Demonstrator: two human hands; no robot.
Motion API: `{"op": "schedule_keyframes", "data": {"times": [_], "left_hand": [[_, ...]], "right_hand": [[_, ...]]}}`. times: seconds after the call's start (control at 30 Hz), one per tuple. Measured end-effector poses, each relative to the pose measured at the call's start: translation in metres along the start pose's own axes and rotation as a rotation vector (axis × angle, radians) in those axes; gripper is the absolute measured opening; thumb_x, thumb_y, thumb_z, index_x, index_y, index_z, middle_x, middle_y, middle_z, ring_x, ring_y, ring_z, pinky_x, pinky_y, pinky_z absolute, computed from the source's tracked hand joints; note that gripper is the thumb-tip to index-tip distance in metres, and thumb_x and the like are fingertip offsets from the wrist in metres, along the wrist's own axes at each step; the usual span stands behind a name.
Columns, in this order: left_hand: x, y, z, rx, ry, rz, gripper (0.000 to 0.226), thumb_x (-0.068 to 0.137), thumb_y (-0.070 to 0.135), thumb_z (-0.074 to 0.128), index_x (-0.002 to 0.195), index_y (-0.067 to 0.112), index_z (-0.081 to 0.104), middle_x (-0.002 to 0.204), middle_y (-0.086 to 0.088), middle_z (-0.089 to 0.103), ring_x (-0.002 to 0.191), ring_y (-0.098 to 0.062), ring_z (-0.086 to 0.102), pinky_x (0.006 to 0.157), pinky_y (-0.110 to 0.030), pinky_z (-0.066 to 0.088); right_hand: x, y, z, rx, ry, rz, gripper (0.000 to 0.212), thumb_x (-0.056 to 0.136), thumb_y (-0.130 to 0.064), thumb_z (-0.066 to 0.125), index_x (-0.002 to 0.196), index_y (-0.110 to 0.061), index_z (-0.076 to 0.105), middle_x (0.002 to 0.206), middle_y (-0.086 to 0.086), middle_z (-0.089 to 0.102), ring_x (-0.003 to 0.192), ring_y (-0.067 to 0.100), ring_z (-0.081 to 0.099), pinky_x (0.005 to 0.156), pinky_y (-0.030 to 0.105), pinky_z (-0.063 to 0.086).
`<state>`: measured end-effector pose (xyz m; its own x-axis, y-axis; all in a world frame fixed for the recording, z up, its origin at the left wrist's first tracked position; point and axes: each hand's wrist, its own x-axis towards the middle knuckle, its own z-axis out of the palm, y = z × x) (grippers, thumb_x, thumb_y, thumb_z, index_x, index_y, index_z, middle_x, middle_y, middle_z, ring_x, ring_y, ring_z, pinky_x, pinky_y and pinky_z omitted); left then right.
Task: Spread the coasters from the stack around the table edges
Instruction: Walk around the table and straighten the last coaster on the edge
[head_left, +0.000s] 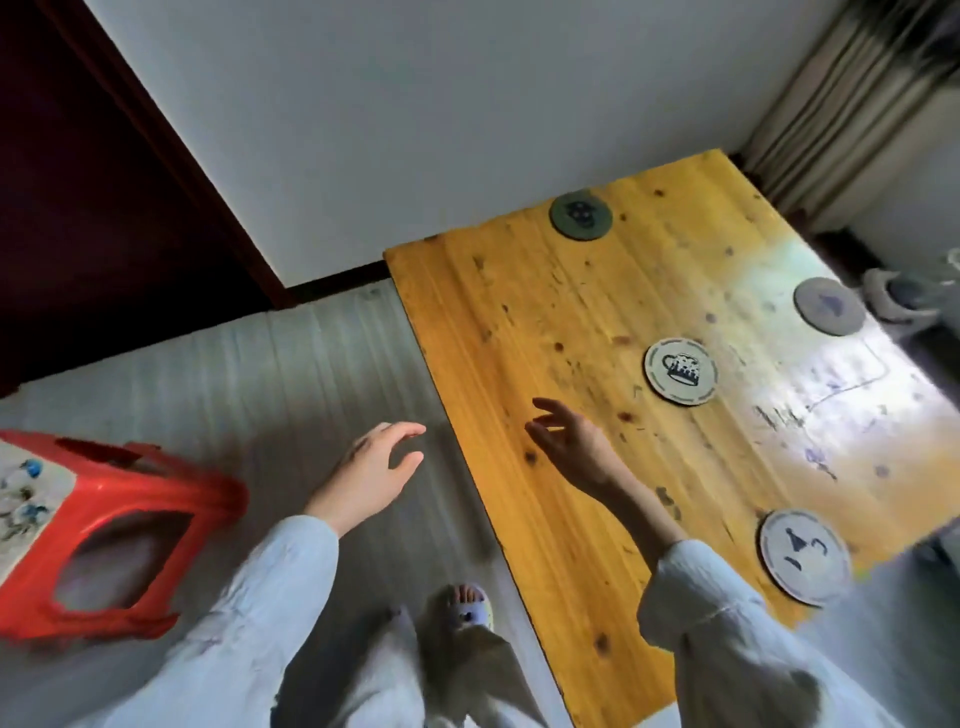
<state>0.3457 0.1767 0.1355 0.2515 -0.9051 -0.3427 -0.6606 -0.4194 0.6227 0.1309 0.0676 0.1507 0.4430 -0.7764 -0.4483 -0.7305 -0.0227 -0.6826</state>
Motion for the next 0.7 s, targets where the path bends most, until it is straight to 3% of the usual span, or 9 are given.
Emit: {"op": "schedule_keyframes", "data": {"times": [0.1,0.27,0.37,0.57,0.7], "left_hand": [[0.044,0.008,0.006,0.035,-0.119,0.075,0.036,0.089,0.024,0.049,0.125,0.024,0.049,0.132,0.002,0.051,0.123,-0.018,0.046,0.097,-0.024,0.030],[0.104,0.013,0.032,0.045,-0.319,0.158,0.045,0.090,0.024,0.049,0.134,0.024,0.038,0.147,0.002,0.032,0.135,-0.017,0.030,0.110,-0.033,0.027],[0.127,0.013,0.052,0.080,-0.407,0.195,0.054,0.089,0.025,0.050,0.139,0.027,0.029,0.155,0.001,0.017,0.143,-0.019,0.015,0.116,-0.038,0.020],[0.184,0.012,0.080,0.381,-0.469,0.224,0.070,0.089,0.029,0.051,0.145,0.029,0.008,0.158,-0.002,-0.008,0.145,-0.022,-0.010,0.119,-0.047,0.005],[0.216,0.019,0.100,0.652,-0.454,0.245,0.097,0.079,0.048,0.059,0.143,0.032,-0.012,0.155,-0.004,-0.022,0.143,-0.027,-0.017,0.115,-0.053,0.000]], "right_hand": [[0.021,0.005,-0.011,0.032,0.108,0.082,0.043,0.095,-0.028,0.050,0.134,-0.012,0.044,0.130,0.013,0.060,0.111,0.027,0.063,0.095,0.035,0.049],[0.047,0.018,-0.011,0.083,0.253,0.256,0.043,0.095,-0.026,0.049,0.135,-0.011,0.042,0.132,0.017,0.058,0.116,0.031,0.058,0.099,0.047,0.048],[0.054,0.037,-0.007,0.077,0.282,0.337,0.046,0.095,-0.027,0.050,0.137,-0.012,0.041,0.135,0.017,0.054,0.120,0.030,0.054,0.102,0.045,0.046],[0.085,0.094,-0.034,-0.039,0.323,0.463,0.046,0.094,-0.025,0.050,0.137,-0.009,0.039,0.137,0.018,0.052,0.124,0.032,0.050,0.103,0.043,0.042],[0.120,0.130,-0.062,-0.248,0.306,0.437,0.048,0.094,-0.023,0.049,0.137,-0.005,0.038,0.138,0.022,0.049,0.126,0.036,0.046,0.105,0.047,0.041]]}}
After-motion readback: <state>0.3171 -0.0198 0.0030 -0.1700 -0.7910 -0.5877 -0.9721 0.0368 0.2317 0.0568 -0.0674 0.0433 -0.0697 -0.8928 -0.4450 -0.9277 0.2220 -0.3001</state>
